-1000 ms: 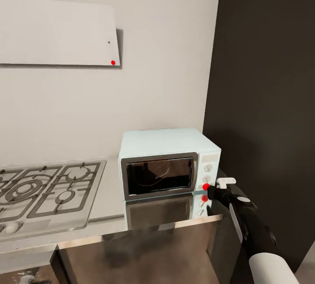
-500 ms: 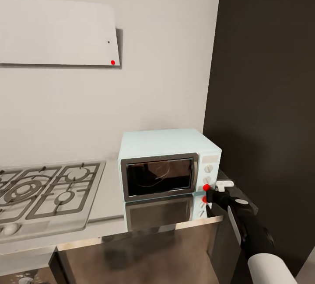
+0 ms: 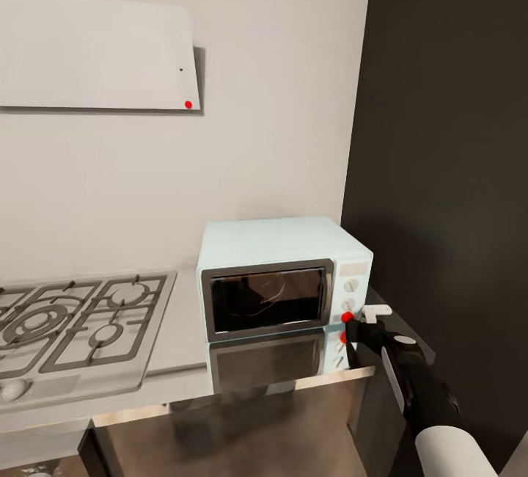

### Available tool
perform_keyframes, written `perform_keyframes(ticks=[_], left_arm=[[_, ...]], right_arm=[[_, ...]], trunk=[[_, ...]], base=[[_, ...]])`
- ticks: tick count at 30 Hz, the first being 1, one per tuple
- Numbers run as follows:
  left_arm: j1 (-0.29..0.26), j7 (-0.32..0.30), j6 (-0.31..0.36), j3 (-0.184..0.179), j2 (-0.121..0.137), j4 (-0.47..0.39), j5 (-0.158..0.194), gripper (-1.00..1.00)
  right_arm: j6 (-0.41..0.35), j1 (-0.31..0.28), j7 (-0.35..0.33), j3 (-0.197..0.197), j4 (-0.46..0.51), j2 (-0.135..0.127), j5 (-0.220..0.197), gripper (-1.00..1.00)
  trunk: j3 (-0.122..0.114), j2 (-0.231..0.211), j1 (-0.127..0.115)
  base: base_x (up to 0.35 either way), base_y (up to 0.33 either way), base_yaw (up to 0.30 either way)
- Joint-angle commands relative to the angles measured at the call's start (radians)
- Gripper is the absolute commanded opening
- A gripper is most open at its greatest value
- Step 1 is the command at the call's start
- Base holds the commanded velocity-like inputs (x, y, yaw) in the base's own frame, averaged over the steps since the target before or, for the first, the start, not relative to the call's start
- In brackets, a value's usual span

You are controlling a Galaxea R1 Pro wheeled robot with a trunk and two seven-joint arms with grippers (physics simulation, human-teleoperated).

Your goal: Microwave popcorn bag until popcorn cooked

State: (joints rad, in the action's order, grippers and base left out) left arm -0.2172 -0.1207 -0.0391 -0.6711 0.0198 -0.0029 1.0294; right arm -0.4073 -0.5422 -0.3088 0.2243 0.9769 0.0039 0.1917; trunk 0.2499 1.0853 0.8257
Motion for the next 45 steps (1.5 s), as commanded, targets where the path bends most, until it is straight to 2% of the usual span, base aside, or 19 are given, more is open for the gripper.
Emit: perform_keyframes(ticks=[1,28,40,45], left_arm=[[-0.001,-0.004,-0.002,-0.008,0.0,0.0,0.009,1.0],[-0.001,-0.005,-0.002,-0.008,0.0,0.001,0.009,1.0],[-0.001,-0.004,-0.002,-0.008,0.0,0.0,0.018,1.0],[-0.001,-0.004,-0.002,-0.008,-0.001,0.001,0.013,1.0]], right_arm=[[0.004,-0.001,-0.009,0.002,0.001,0.001,0.009,-1.0],[0.039,-0.001,-0.009,-0.003,-0.019,-0.001,0.01,-1.0],[0.037,-0.001,-0.01,-0.003,-0.017,-0.002,0.015,-1.0],[0.029,-0.001,-0.025,-0.003,0.033,-0.002,0.014,-1.0]], trunk=[[0.001,0.001,0.0],[0.001,0.001,0.0],[0.001,0.001,0.0],[0.001,0.001,0.0]], base=[[0.003,0.0,0.0],[0.025,0.0,0.0],[-0.201,0.0,0.0],[-0.004,0.0,0.0]])
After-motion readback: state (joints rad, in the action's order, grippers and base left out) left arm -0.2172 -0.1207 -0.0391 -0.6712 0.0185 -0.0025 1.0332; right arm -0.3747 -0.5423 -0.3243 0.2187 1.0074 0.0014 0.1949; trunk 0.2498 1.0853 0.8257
